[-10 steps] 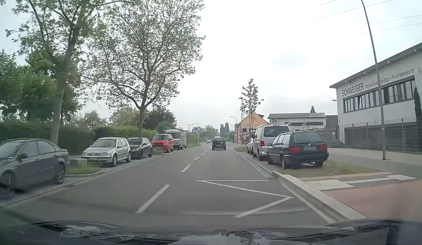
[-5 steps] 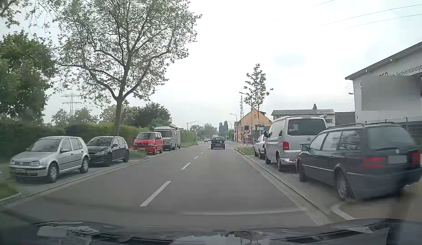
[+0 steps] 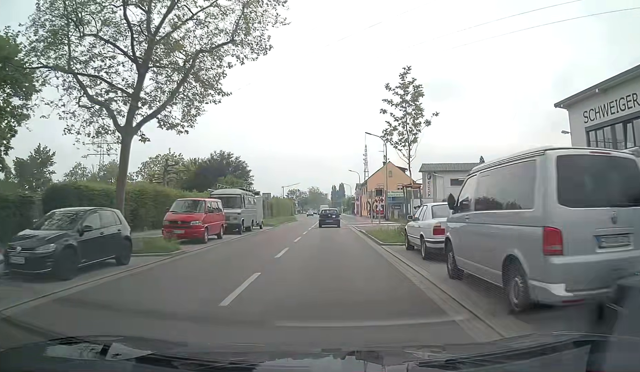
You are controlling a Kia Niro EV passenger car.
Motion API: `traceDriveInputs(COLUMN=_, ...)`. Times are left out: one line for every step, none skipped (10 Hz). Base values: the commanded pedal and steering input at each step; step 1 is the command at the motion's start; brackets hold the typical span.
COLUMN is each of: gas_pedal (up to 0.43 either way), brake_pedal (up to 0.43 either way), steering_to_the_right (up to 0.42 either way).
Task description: Follow the waypoints while adhering to traffic rules and regulations
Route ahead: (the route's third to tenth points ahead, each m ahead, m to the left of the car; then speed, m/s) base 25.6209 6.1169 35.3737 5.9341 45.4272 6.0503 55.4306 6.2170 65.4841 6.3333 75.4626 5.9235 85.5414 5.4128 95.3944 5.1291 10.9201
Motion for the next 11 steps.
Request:
traceDriveInputs(gas_pedal=0.008, brake_pedal=0.000, steering_to_the_right=-0.001)
traceDriveInputs(gas_pedal=0.008, brake_pedal=0.000, steering_to_the_right=-0.001)
traceDriveInputs(gas_pedal=0.008, brake_pedal=0.000, steering_to_the_right=-0.001)
traceDriveInputs(gas_pedal=0.008, brake_pedal=0.000, steering_to_the_right=-0.001)
traceDriveInputs(gas_pedal=0.008, brake_pedal=0.000, steering_to_the_right=-0.001)
traceDriveInputs(gas_pedal=0.008, brake_pedal=0.000, steering_to_the_right=-0.001)
traceDriveInputs(gas_pedal=0.008, brake_pedal=0.000, steering_to_the_right=-0.001)
traceDriveInputs(gas_pedal=0.008, brake_pedal=0.000, steering_to_the_right=-0.001)
traceDriveInputs(gas_pedal=0.008, brake_pedal=0.000, steering_to_the_right=-0.002)
traceDriveInputs(gas_pedal=0.008, brake_pedal=0.000, steering_to_the_right=-0.002)
traceDriveInputs(gas_pedal=0.008, brake_pedal=0.000, steering_to_the_right=-0.001)
